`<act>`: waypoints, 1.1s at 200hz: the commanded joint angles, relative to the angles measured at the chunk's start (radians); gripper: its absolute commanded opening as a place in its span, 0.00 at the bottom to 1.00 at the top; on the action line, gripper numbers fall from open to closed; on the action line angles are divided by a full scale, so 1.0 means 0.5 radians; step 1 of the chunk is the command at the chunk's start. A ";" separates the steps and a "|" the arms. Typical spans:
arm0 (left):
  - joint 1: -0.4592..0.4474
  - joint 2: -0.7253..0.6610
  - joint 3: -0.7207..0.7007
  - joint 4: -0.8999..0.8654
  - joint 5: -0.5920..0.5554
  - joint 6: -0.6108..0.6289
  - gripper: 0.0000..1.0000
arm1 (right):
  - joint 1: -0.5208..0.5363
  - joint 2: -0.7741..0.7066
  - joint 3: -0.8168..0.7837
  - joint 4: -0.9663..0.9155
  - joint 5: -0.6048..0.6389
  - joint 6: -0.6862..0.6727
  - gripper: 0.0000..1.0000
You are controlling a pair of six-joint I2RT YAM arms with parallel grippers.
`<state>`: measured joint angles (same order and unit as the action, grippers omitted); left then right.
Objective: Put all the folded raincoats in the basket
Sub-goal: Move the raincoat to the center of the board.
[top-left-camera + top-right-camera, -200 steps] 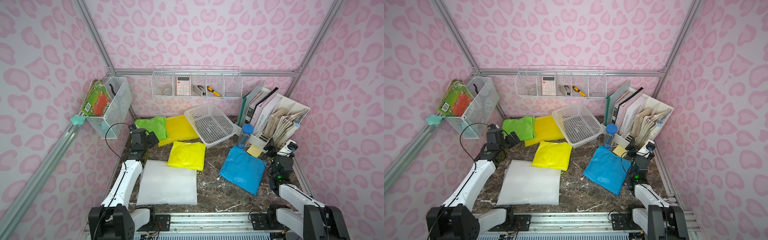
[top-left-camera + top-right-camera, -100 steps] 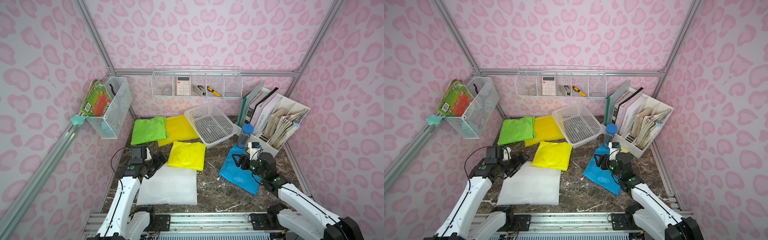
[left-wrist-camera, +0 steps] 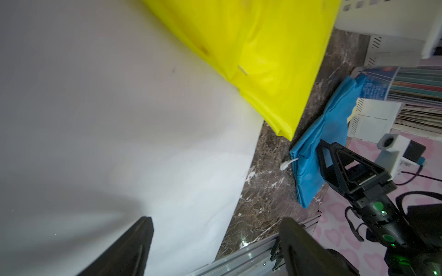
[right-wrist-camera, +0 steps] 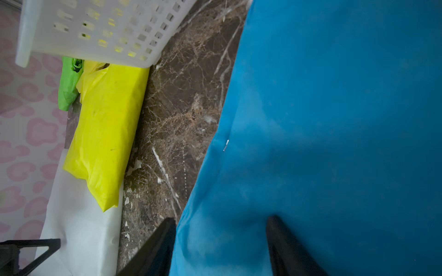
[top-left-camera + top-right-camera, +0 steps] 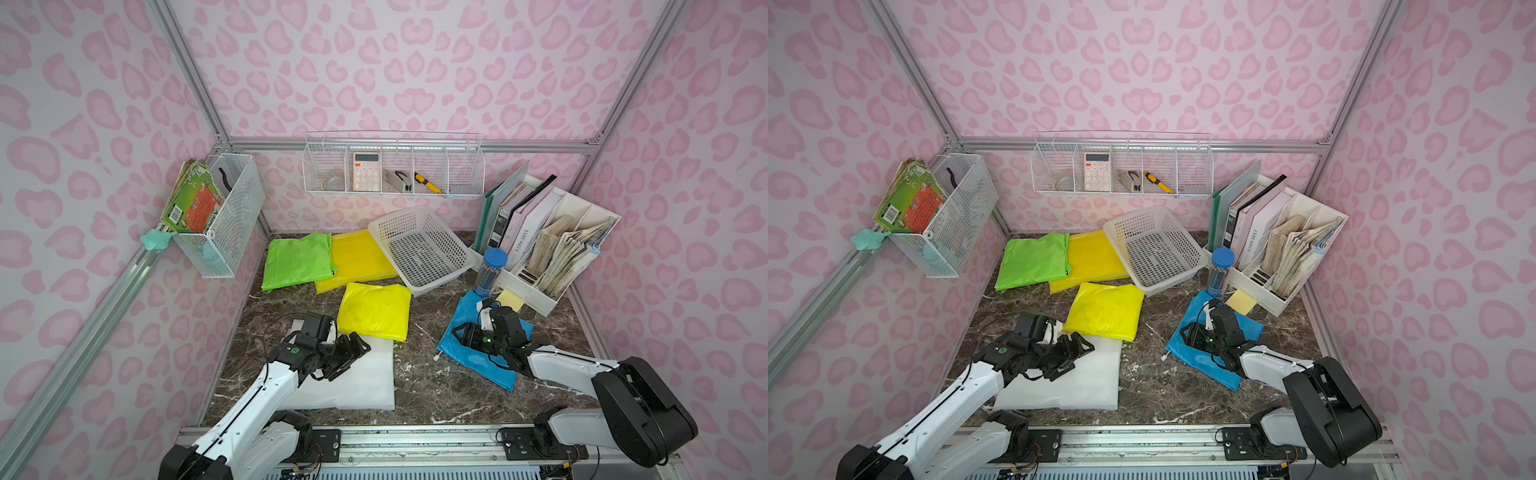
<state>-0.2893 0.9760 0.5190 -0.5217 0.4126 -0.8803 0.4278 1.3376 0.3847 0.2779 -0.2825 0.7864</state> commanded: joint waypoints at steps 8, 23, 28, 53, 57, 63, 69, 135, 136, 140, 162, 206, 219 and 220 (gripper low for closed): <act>-0.007 0.154 -0.036 0.010 -0.209 -0.133 0.88 | -0.147 -0.008 -0.010 -0.300 0.080 0.100 0.66; -0.004 0.259 0.028 -0.140 -0.436 -0.175 0.88 | -0.233 -0.011 0.020 -0.470 0.129 0.047 0.66; -0.004 0.293 0.059 -0.181 -0.509 -0.159 0.88 | -0.260 -0.017 0.032 -0.519 0.147 0.030 0.66; 0.034 0.419 0.227 -0.463 -0.901 -0.161 0.88 | -0.357 -0.079 0.107 -0.775 0.341 -0.029 0.69; 0.054 0.431 0.244 -0.493 -0.939 -0.157 0.88 | -0.371 -0.097 0.116 -0.803 0.373 -0.035 0.70; 0.093 0.438 0.267 -0.538 -0.986 -0.158 0.88 | -0.391 -0.119 0.123 -0.845 0.418 -0.041 0.71; 0.149 0.436 0.277 -0.568 -1.007 -0.152 0.88 | -0.414 -0.152 0.128 -0.871 0.455 -0.053 0.72; 0.511 0.307 0.342 -0.682 -0.926 0.019 0.88 | -0.388 -0.414 0.255 -0.970 0.357 -0.175 0.73; 0.513 0.304 0.344 -0.682 -0.917 0.022 0.88 | -0.377 -0.423 0.256 -0.966 0.355 -0.179 0.73; 0.517 0.292 0.354 -0.676 -0.887 0.036 0.88 | -0.340 -0.452 0.263 -0.943 0.335 -0.200 0.73; 0.524 0.195 0.415 -0.607 -0.650 0.139 0.88 | -0.049 -0.565 0.333 -0.873 0.372 -0.192 0.74; 0.497 0.141 0.436 -0.443 -0.019 0.296 0.86 | 0.303 -0.435 0.504 -0.720 0.421 0.147 0.75; 0.459 0.193 0.423 -0.415 0.028 0.318 0.83 | 0.365 -0.340 0.551 -0.629 0.431 0.213 0.76; 0.454 0.196 0.421 -0.411 0.028 0.320 0.82 | 0.372 -0.329 0.555 -0.618 0.427 0.214 0.76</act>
<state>-0.0391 1.0447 0.7338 -0.7586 0.2756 -0.7773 0.5663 1.1156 0.6270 -0.1246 -0.0879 0.7967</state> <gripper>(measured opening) 0.851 0.754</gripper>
